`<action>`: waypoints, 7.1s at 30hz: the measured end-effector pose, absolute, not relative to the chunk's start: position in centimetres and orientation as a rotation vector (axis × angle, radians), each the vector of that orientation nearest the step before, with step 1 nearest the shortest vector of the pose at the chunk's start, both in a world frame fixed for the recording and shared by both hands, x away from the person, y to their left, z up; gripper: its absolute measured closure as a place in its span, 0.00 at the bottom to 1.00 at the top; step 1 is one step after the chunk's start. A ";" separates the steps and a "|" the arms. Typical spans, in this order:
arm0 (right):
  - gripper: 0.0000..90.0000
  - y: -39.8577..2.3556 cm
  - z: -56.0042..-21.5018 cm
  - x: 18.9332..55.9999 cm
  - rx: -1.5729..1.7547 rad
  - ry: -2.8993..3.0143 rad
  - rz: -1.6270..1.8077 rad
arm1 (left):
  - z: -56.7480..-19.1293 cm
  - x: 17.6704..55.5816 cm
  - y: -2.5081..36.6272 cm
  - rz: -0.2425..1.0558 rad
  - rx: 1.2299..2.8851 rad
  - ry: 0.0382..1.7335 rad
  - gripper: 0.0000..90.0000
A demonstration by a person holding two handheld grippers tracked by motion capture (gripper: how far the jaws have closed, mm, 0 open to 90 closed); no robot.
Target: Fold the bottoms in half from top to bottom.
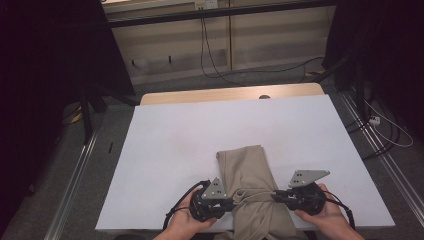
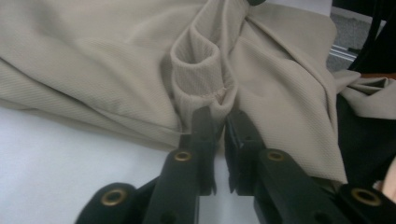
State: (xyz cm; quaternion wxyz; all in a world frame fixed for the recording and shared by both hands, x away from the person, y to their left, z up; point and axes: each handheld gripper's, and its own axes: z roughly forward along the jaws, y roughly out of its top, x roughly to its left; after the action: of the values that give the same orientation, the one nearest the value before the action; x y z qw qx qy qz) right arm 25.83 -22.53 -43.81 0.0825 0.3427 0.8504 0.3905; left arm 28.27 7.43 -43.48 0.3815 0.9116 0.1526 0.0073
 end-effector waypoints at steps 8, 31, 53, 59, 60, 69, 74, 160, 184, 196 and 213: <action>0.57 -22.4 -42.7 25.3 0.974 2.604 1.323 | -42.7 27.8 8.4 0.005 2.303 0.401 0.53; 0.69 -21.0 -43.3 41.2 1.254 2.327 1.161 | -43.6 43.0 6.4 0.199 2.209 0.841 0.52; 0.83 -20.3 -45.9 41.7 1.154 2.434 1.129 | -45.5 42.9 8.2 0.106 2.132 0.896 0.51; 0.92 -20.7 -45.8 41.7 1.238 2.489 1.178 | -45.6 42.7 7.7 0.038 2.124 0.847 0.62; 0.92 -20.7 -45.9 41.7 1.243 2.488 1.185 | -45.7 42.7 7.6 0.001 2.123 0.839 0.64; 0.93 -20.9 -45.8 41.6 1.294 2.499 1.198 | -45.8 42.4 6.8 -0.110 2.134 0.772 0.75; 0.94 -20.7 -45.6 41.4 1.300 2.500 1.194 | -45.5 42.1 6.6 -0.118 2.105 0.858 0.86; 0.63 -19.7 -35.5 49.4 1.341 2.080 1.297 | -36.0 50.0 8.9 0.268 1.917 0.997 0.40; 0.70 -22.1 -43.3 22.6 1.269 2.462 1.071 | -43.7 26.4 10.7 -0.078 2.297 0.696 0.42; 1.00 -21.5 -43.4 22.0 1.234 2.557 1.140 | -43.8 25.3 9.4 0.072 2.370 0.633 0.62; 1.00 -12.6 -43.0 22.2 1.087 2.737 1.255 | -41.1 26.4 12.0 -0.090 2.183 0.669 0.96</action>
State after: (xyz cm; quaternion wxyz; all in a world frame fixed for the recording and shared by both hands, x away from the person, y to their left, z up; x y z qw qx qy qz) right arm 22.20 -12.61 -43.01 -0.0296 0.3394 0.8546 0.3919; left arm 26.43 11.99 -41.15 0.4152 0.8691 0.2663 -0.0357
